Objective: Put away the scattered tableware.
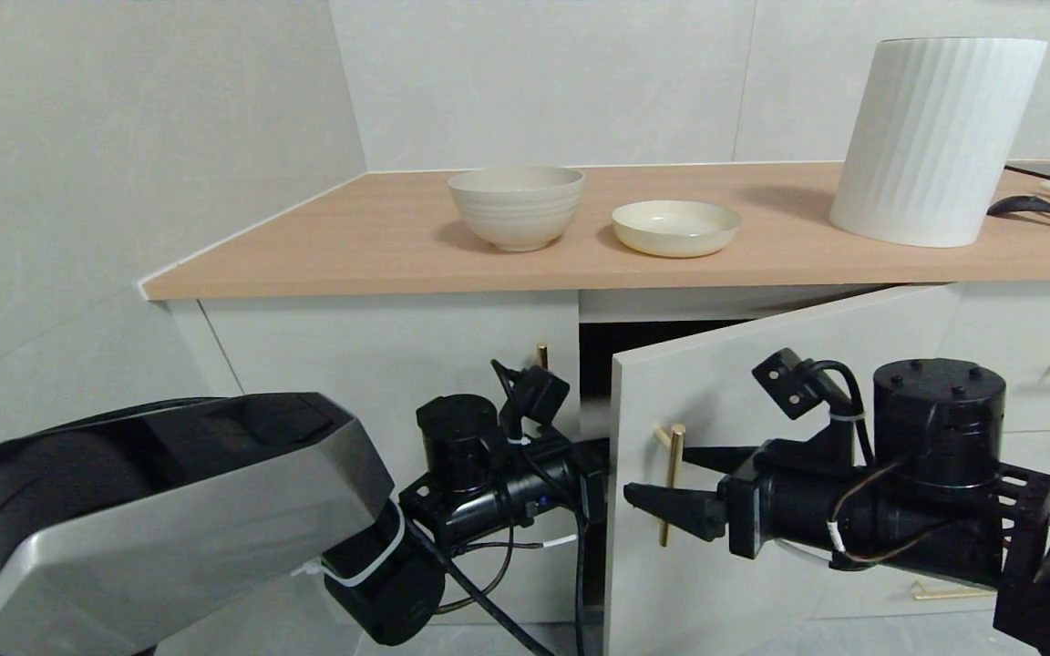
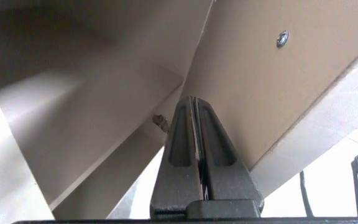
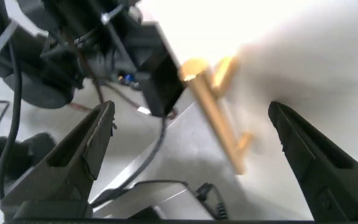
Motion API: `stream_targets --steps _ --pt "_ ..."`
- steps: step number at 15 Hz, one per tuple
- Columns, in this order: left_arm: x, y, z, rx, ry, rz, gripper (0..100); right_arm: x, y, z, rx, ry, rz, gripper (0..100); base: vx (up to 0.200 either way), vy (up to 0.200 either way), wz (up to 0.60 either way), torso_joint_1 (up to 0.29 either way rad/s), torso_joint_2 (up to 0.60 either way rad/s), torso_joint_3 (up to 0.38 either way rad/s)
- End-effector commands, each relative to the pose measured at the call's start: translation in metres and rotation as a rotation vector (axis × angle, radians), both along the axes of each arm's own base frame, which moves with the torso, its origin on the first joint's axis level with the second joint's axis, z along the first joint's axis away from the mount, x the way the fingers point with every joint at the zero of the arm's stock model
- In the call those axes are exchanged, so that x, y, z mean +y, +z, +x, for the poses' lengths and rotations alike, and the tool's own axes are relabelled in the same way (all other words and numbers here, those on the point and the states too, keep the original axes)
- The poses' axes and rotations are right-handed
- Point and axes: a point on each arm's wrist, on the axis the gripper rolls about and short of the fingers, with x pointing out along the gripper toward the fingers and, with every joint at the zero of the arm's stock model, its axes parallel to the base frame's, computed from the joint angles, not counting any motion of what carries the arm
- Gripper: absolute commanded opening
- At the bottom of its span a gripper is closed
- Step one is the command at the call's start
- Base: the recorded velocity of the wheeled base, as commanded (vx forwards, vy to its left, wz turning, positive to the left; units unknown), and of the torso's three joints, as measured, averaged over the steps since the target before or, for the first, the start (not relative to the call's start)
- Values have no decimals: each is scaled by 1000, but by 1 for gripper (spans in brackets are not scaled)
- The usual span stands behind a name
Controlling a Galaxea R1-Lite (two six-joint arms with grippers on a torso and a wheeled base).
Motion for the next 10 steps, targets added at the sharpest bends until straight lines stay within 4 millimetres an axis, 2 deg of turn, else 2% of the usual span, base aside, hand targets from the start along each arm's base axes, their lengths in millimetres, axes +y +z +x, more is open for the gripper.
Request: stream_targets --steps 1,2,3,4,5,7,10 --pt "1 3 0 -6 4 -4 0 -25 21 -15 -82 -44 27 100 0 0 0 0 0 0" --pt "0 2 0 -3 2 -4 0 -30 19 -23 -75 -43 21 100 0 0 0 0 0 0" --pt "0 2 0 -1 2 -2 0 -44 8 -45 -37 -37 -2 100 0 0 0 0 0 0" --pt "0 1 0 0 2 -1 0 -45 7 -47 -33 -37 -4 100 0 0 0 0 0 0" --pt "1 1 -1 4 2 2 0 -57 -4 -66 2 -32 -26 100 0 0 0 0 0 0" --pt "-2 2 -3 2 -5 0 0 -66 -10 -82 14 -32 -34 100 0 0 0 0 0 0" --pt "-3 3 -3 5 -7 3 0 -70 -11 -89 14 -24 -33 100 0 0 0 0 0 0"
